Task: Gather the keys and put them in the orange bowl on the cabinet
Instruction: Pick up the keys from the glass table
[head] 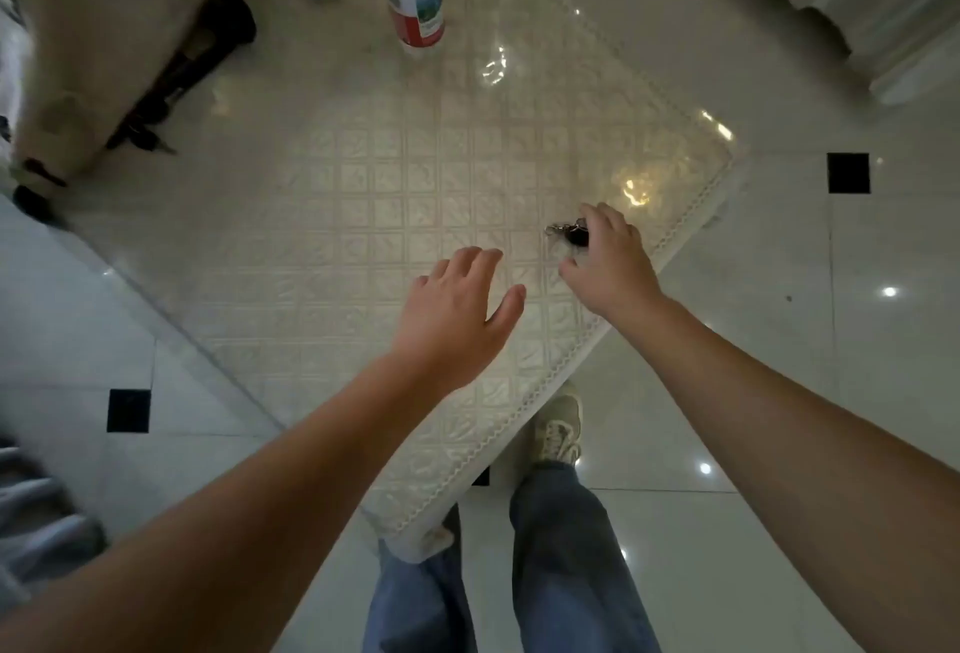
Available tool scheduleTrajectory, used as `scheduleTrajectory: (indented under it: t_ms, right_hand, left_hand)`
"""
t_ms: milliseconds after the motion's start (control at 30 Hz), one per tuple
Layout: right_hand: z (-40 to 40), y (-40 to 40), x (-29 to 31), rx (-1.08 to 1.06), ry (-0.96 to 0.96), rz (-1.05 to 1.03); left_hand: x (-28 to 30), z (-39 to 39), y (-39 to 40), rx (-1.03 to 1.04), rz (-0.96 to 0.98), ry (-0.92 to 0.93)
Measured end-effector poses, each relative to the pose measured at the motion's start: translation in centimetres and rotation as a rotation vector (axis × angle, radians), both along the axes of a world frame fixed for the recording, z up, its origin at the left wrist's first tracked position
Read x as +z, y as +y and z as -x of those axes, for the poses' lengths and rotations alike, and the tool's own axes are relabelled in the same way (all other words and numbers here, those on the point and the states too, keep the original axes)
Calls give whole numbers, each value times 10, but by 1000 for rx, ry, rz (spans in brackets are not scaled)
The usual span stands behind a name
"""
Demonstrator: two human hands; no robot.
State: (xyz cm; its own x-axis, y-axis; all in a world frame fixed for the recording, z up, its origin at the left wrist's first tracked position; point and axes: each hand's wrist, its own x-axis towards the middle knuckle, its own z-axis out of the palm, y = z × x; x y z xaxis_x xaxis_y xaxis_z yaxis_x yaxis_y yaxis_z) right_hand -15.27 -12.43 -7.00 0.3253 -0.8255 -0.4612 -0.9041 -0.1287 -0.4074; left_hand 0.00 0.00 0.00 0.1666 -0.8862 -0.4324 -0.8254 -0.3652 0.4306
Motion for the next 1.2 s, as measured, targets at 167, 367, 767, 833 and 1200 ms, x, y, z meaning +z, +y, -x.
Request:
scheduleTrajectory:
  t_ms: [167, 367, 767, 833, 1200]
  right_hand:
    - [2, 1, -15, 107, 137, 75]
    - [5, 12, -25, 126, 151, 157]
    - [1, 17, -29, 130, 183, 150]
    - [1, 17, -29, 122, 161, 149]
    - [-2, 19, -30, 86, 88, 102]
  left_hand:
    - [-7, -4, -2, -4, 21, -9]
    - [-18, -4, 2, -1, 16, -1]
    - [-29, -15, 18, 43, -28, 18]
    - [-29, -17, 19, 51, -30, 18]
    - [-33, -25, 33, 79, -33, 28]
